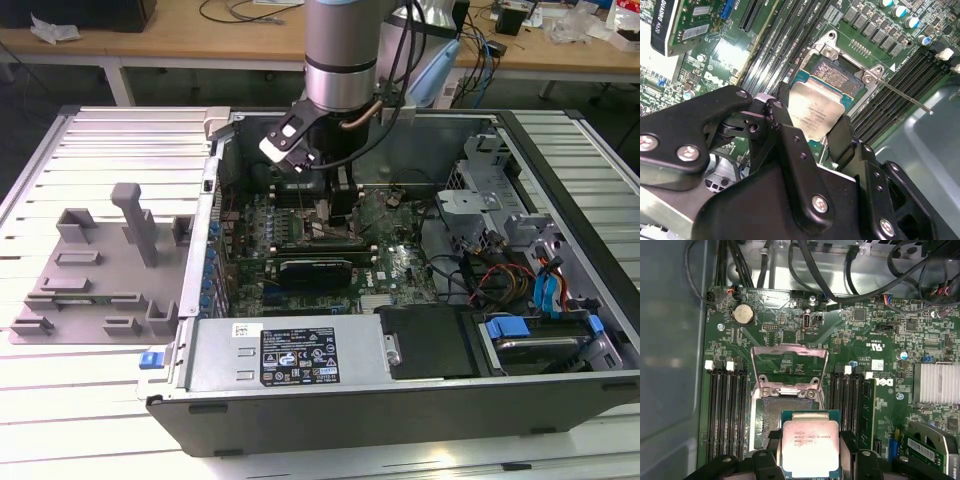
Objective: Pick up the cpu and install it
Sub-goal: 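Place the cpu into insertion slot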
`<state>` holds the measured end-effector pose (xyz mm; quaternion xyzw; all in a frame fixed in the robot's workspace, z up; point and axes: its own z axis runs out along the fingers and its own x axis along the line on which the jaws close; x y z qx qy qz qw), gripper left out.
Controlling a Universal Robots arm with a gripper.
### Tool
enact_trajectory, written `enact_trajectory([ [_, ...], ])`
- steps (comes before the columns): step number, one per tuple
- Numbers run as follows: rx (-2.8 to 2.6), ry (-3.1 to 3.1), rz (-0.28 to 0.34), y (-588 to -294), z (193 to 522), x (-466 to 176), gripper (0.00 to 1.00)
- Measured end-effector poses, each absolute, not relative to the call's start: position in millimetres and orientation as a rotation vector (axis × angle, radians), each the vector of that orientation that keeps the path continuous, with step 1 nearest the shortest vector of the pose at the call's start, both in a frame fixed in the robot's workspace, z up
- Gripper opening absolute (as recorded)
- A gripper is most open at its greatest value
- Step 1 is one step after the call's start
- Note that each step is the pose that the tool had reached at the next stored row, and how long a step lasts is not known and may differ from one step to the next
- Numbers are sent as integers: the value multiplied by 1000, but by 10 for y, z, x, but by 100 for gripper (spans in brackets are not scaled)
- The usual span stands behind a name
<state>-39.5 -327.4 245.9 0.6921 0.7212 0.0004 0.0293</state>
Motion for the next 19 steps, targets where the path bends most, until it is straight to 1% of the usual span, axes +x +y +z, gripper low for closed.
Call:
enact_trajectory([
  [9,2135,2224,1,-3159,2267,-385,55],
  [19,2135,2223,1,-3158,2237,-391,55],
])
